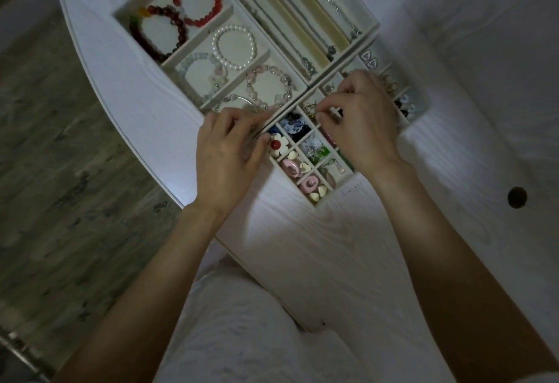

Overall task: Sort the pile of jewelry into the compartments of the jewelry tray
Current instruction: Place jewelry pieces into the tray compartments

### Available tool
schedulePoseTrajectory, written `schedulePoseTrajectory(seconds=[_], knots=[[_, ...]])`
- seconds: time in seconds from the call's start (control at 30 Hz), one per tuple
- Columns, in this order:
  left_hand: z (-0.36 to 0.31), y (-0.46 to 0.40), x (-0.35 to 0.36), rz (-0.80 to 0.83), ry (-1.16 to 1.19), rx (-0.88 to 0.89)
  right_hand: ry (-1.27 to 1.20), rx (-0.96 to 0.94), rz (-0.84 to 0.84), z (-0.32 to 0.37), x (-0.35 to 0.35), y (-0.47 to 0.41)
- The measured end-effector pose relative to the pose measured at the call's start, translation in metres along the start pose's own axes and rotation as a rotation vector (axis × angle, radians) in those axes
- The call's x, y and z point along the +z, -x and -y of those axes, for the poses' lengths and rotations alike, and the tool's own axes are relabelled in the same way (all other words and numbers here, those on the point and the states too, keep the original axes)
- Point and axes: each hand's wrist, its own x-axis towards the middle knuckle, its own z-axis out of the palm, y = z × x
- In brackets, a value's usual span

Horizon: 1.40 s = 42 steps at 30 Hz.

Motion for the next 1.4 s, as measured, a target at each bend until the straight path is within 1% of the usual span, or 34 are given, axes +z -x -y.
schedulePoseTrajectory(seconds=[0.13,0.27,0.43,0.7,0.9,0.97,1.07,1.13,1.27,1.4], knots=[[0.002,0.001,0.000,0.012,0.003,-0.010,0.044,-0.007,0.076,0.003,-0.002,-0.007],[0.004,0.000,-0.001,0.024,-0.003,-0.018,0.087,0.011,0.109,0.006,0.001,-0.010],[0.005,-0.001,-0.001,0.011,0.005,-0.021,0.084,0.054,0.125,0.005,0.000,-0.012],[0.005,-0.002,-0.001,-0.002,0.011,-0.029,0.155,-0.081,0.201,-0.002,-0.004,-0.017],[0.005,-0.002,-0.001,0.010,0.007,-0.011,0.159,-0.039,0.199,-0.001,-0.001,-0.020],[0.005,-0.003,-0.002,0.016,0.015,0.008,0.101,0.000,0.185,0.000,-0.002,-0.016],[0.004,-0.003,-0.004,0.016,0.022,0.000,-0.148,0.105,0.161,-0.001,-0.003,-0.010],[0.004,-0.004,-0.004,0.021,0.025,-0.009,-0.244,0.127,0.132,-0.001,-0.005,-0.008],[0.004,-0.005,-0.004,0.025,0.018,-0.006,-0.214,0.129,0.129,0.000,-0.004,-0.002],[0.006,-0.005,-0.003,0.030,0.017,-0.001,-0.257,0.104,0.099,0.000,-0.001,0.000]])
